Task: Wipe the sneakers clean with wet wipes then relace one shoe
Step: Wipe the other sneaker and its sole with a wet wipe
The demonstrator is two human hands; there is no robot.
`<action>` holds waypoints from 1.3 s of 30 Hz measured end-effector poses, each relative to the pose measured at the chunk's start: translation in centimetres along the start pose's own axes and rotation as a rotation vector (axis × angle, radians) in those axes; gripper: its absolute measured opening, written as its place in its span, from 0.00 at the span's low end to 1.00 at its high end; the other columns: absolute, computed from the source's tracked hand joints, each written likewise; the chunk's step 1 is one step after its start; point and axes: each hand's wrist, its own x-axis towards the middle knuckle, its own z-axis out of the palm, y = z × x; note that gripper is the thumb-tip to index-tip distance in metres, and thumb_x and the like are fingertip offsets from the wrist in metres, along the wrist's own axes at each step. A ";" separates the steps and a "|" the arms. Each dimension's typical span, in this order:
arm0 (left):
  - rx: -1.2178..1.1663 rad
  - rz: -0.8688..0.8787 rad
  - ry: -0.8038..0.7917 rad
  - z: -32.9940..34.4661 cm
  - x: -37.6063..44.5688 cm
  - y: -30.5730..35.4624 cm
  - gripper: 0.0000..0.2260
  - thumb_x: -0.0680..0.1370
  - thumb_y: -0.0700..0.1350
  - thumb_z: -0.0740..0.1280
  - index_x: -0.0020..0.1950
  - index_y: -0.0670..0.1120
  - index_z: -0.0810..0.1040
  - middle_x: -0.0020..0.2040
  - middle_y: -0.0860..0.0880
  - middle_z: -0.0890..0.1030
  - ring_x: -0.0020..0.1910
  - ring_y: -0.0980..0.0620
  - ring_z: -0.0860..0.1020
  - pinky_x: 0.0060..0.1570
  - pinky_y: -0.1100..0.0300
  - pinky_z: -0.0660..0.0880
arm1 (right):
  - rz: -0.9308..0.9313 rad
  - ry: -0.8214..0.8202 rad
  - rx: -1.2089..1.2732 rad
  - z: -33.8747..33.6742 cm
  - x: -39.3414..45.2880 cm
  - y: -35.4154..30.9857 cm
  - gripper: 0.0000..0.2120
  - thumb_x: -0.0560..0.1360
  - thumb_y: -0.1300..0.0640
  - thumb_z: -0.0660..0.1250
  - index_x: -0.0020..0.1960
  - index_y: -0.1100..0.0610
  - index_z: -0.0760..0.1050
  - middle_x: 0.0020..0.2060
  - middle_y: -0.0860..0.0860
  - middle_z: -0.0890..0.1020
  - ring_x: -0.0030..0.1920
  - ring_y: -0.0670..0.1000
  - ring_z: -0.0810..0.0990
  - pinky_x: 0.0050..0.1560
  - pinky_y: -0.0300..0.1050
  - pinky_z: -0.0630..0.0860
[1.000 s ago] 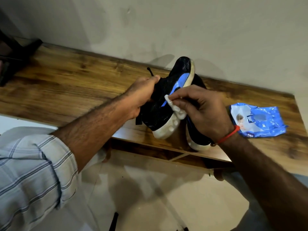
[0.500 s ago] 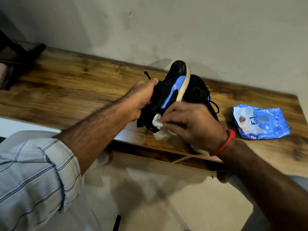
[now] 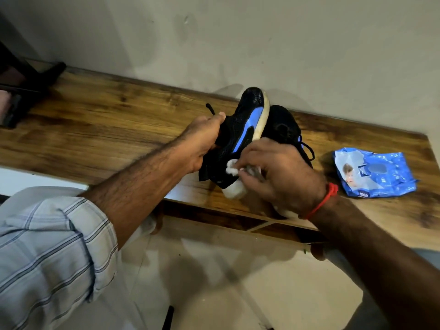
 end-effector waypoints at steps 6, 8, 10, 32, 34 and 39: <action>0.002 0.002 -0.007 0.1 0.0 -0.1 0.13 0.85 0.52 0.60 0.48 0.46 0.78 0.41 0.49 0.82 0.21 0.57 0.77 0.23 0.68 0.71 | 0.008 0.023 0.014 -0.3 -0.1 0.5 0.04 0.74 0.60 0.71 0.47 0.59 0.83 0.44 0.52 0.82 0.46 0.50 0.79 0.52 0.37 0.74; 0.020 -0.006 -0.011 0.2 0.1 -0.5 0.13 0.86 0.52 0.59 0.49 0.46 0.78 0.41 0.48 0.82 0.19 0.58 0.75 0.22 0.69 0.69 | -0.037 -0.039 0.048 0.2 -0.2 -0.1 0.05 0.75 0.59 0.70 0.48 0.59 0.83 0.44 0.52 0.82 0.47 0.51 0.80 0.53 0.44 0.77; -0.003 -0.016 -0.012 0.2 0.3 -0.5 0.13 0.86 0.52 0.59 0.50 0.46 0.78 0.42 0.48 0.82 0.20 0.58 0.76 0.22 0.68 0.70 | -0.001 -0.008 0.033 0.0 0.0 1.2 0.05 0.74 0.60 0.70 0.48 0.59 0.83 0.44 0.53 0.82 0.46 0.52 0.80 0.51 0.44 0.77; 0.154 0.143 -0.031 0.2 0.7 -0.9 0.16 0.84 0.52 0.63 0.40 0.48 0.79 0.27 0.55 0.77 0.21 0.59 0.73 0.25 0.66 0.66 | 0.040 0.166 0.156 1.0 0.2 -0.8 0.06 0.75 0.65 0.72 0.52 0.61 0.83 0.49 0.52 0.83 0.50 0.48 0.82 0.54 0.38 0.77; 0.153 0.130 -0.053 0.2 0.7 -1.0 0.15 0.84 0.53 0.62 0.42 0.48 0.80 0.28 0.55 0.78 0.23 0.58 0.75 0.26 0.66 0.68 | -0.001 0.149 0.101 0.9 0.4 -0.4 0.06 0.75 0.67 0.71 0.51 0.62 0.83 0.48 0.53 0.83 0.50 0.50 0.82 0.54 0.38 0.77; 0.101 0.098 -0.079 0.5 0.8 -1.0 0.15 0.84 0.53 0.62 0.47 0.46 0.82 0.36 0.50 0.82 0.26 0.57 0.78 0.28 0.64 0.71 | 0.091 0.238 0.064 -0.1 0.6 0.9 0.06 0.74 0.67 0.71 0.51 0.61 0.83 0.46 0.53 0.84 0.48 0.49 0.82 0.54 0.37 0.76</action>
